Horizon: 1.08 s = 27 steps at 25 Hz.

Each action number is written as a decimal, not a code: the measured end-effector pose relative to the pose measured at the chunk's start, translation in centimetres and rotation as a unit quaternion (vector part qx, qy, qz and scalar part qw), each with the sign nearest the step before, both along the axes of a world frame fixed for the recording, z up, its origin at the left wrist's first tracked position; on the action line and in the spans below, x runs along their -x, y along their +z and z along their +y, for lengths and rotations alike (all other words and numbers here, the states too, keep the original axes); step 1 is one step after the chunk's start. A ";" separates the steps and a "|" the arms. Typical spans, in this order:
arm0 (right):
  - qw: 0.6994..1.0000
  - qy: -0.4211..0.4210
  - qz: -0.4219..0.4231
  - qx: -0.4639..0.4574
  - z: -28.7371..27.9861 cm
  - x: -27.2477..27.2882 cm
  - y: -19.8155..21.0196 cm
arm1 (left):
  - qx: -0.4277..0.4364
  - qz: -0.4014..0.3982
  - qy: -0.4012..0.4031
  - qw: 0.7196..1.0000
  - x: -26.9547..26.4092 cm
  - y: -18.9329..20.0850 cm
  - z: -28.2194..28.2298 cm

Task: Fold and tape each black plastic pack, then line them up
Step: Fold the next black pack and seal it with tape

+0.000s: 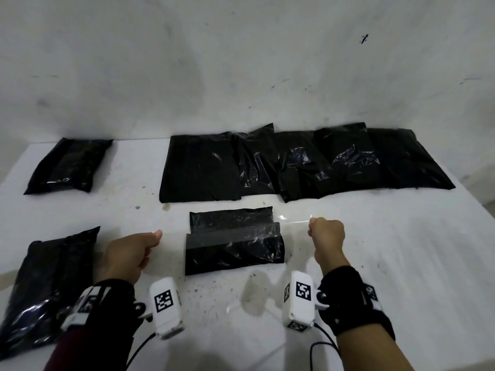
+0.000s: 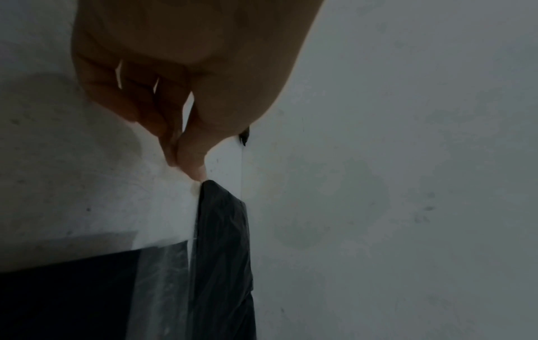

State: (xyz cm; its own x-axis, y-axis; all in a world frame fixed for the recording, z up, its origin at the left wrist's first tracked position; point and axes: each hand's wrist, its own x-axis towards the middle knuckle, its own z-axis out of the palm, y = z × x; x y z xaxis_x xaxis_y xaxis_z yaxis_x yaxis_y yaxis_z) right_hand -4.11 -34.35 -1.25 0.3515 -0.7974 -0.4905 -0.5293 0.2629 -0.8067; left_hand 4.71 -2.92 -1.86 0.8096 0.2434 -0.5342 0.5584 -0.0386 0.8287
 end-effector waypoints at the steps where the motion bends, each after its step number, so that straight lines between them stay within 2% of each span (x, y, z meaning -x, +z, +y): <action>1: 1.000 -0.004 0.003 0.003 0.1 -0.1 -0.2 | -0.015 -0.013 -0.001 1.000 0.0 -0.2 0.0; 6: 0.999 -0.012 0.030 0.035 0.7 -0.6 -1.3 | -0.101 -0.066 -0.028 0.992 0.3 -1.0 -0.2; 9: 0.991 0.004 0.086 0.105 1.1 -0.7 -1.4 | -0.238 -0.069 -0.059 0.967 0.2 -1.9 -0.7; 11: 0.979 0.025 0.116 0.163 1.6 -0.8 -1.4 | -0.289 -0.060 -0.052 0.954 0.4 -2.2 -1.2; 14: 0.971 0.037 0.109 0.212 2.2 -0.7 -2.4 | -0.347 -0.062 -0.045 0.935 0.7 -2.9 -1.7; 20: 0.965 0.039 0.074 0.251 2.6 -0.3 -3.9 | -0.369 -0.091 -0.067 0.922 0.7 -3.4 -0.5; 23: 0.969 0.041 0.060 0.236 2.5 -0.2 -3.8 | -0.357 -0.095 -0.037 0.929 0.6 -1.7 1.8; 25: 0.972 0.039 0.049 0.225 2.3 0.0 -3.7 | -0.321 -0.151 -0.020 0.935 0.7 -0.6 1.7; 26: 0.974 0.037 0.042 0.220 2.3 0.1 -3.7 | -0.314 -0.201 -0.039 0.927 0.7 -0.1 0.8; 27: 0.976 0.035 0.034 0.214 2.3 0.1 -3.6 | -0.317 -0.265 -0.086 0.906 0.7 0.1 -0.6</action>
